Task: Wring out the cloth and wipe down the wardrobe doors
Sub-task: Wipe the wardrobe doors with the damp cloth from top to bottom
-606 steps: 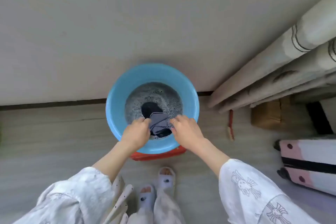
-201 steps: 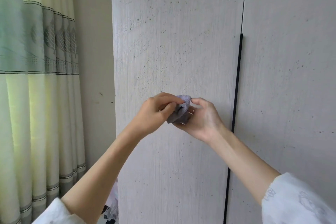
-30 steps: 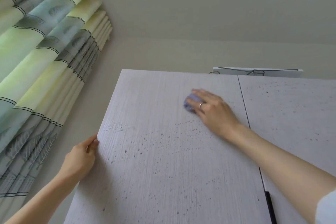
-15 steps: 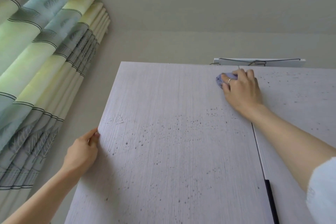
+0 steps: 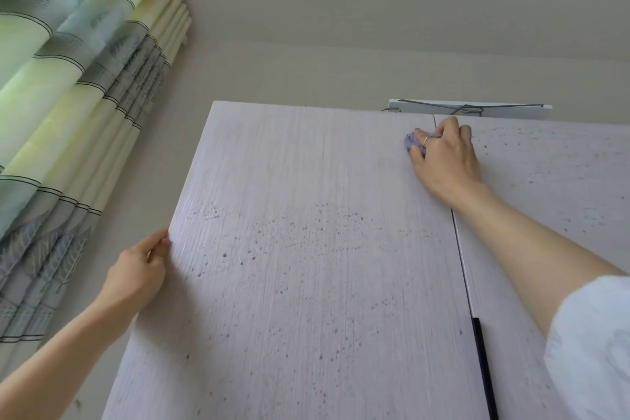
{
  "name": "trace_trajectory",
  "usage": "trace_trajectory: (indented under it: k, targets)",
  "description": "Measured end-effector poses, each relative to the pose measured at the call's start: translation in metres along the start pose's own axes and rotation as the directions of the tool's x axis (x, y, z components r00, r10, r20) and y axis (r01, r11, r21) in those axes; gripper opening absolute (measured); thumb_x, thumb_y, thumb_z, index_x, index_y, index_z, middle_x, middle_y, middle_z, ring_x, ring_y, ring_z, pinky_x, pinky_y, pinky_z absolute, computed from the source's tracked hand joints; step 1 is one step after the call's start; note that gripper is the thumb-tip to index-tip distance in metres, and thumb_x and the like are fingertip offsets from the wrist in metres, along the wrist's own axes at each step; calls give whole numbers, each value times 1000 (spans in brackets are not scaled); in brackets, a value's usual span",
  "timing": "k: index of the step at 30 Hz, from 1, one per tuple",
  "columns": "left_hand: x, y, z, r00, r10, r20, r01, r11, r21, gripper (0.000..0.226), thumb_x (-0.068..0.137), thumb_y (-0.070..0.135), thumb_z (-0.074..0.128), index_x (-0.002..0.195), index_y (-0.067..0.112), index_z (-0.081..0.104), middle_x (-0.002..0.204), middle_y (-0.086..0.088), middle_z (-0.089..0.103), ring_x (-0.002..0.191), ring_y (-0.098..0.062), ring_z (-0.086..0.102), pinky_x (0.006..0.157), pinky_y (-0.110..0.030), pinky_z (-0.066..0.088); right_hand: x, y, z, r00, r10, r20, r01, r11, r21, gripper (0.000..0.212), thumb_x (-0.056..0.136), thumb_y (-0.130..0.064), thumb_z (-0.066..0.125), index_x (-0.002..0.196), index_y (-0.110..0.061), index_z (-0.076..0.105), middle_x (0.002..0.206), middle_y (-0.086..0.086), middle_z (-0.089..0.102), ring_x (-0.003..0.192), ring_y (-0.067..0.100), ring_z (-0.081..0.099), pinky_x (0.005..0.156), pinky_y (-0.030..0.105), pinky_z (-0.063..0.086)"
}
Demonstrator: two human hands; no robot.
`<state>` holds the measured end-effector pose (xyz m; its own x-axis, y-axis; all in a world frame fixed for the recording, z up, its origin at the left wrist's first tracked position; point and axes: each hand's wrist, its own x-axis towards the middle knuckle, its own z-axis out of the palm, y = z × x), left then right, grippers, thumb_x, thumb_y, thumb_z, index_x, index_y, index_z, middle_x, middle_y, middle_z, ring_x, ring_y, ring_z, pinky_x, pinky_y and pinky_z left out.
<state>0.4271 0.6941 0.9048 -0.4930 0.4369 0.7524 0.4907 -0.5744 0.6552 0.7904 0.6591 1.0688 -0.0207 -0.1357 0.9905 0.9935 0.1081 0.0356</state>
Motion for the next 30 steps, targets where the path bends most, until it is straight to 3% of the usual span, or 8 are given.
trace_trajectory:
  k: [5, 10, 14, 17, 20, 23, 27, 30]
  targets:
    - [-10, -4, 1, 1000, -8, -7, 7, 999, -48, 36, 101, 23, 39, 133, 15, 52, 136, -16, 51, 128, -36, 41, 103, -39, 32, -70, -8, 4, 983, -124, -133, 137, 986, 92, 32, 85, -14, 52, 112, -3, 66, 100, 21, 48, 90, 38, 47, 67, 39, 46]
    - [-21, -12, 0, 999, -51, 6, 51, 997, -56, 36, 101, 23, 39, 133, 15, 52, 136, -17, 50, 127, -38, 41, 105, -41, 32, -118, -7, -10, 805, -592, -31, 593, 802, 69, 39, 86, -27, 47, 108, -4, 69, 90, 15, 57, 76, 30, 54, 56, 29, 47]
    - [-28, -17, -4, 998, -65, 12, 66, 996, -63, 35, 100, 20, 40, 132, 17, 53, 136, -14, 51, 128, -36, 41, 105, -40, 31, -75, 3, -16, 988, -150, 44, 148, 988, 47, 38, 93, -25, 53, 125, -5, 57, 107, 19, 44, 99, 34, 47, 71, 39, 48]
    - [-37, -19, -5, 996, -87, 23, 89, 991, -103, 36, 101, 20, 39, 134, 18, 51, 139, -12, 48, 130, -33, 39, 106, -38, 30, -80, -10, -14, 994, 99, 52, -101, 995, 20, 41, 96, -28, 48, 128, -4, 51, 118, 19, 39, 107, 35, 42, 76, 36, 42]
    - [-51, -19, -5, 993, -113, 39, 118, 979, -165, 37, 101, 18, 38, 136, 15, 49, 141, -10, 45, 133, -29, 36, 107, -34, 27, -127, -39, -12, 965, -261, 24, 258, 961, 99, 41, 90, -29, 42, 115, -1, 59, 101, 19, 51, 90, 36, 54, 59, 36, 49]
    - [-58, -18, -6, 990, -137, 44, 142, 972, -186, 37, 101, 18, 38, 136, 15, 48, 142, -11, 44, 133, -28, 35, 108, -35, 27, -150, -43, -13, 740, -669, 68, 659, 741, 124, 43, 86, -30, 41, 111, -3, 65, 90, 12, 57, 76, 26, 57, 50, 28, 48]
    - [-59, -17, -10, 984, -163, 67, 171, 973, -154, 36, 101, 19, 37, 135, 15, 50, 140, -13, 45, 129, -32, 39, 106, -42, 32, -107, -39, -10, 960, -273, 62, 266, 959, 101, 48, 96, -28, 47, 138, -6, 41, 115, 15, 43, 106, 30, 46, 74, 38, 51]
    - [-62, -19, -9, 987, -142, 68, 150, 981, -124, 36, 102, 18, 35, 135, 14, 50, 138, -12, 47, 129, -31, 39, 104, -37, 31, -81, -46, -6, 992, 97, 75, -107, 984, 140, 46, 97, -28, 46, 135, -4, 39, 124, 14, 35, 115, 29, 37, 81, 32, 39]
